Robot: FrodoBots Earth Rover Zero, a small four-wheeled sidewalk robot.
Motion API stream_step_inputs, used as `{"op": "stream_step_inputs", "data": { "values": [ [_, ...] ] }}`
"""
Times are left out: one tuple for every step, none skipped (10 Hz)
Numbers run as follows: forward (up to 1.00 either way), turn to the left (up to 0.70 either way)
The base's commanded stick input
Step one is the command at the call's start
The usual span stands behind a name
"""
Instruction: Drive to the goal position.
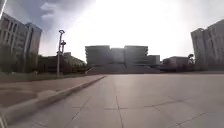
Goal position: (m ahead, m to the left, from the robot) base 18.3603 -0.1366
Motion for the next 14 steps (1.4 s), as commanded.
{"op": "stream_step_inputs", "data": {
  "values": [
    [1.0, 0.0],
    [1.0, 0.0],
    [1.0, 0.0],
    [1.0, 0.0],
    [1.0, 0.0],
    [1.0, 0.0],
    [1.0, 0.0],
    [1.0, 0.0],
    [1.0, 0.0],
    [1.0, 0.0],
    [1.0, 0.0],
    [1.0, 0.0],
    [1.0, 0.0],
    [1.0, 0.0]
  ]
}}
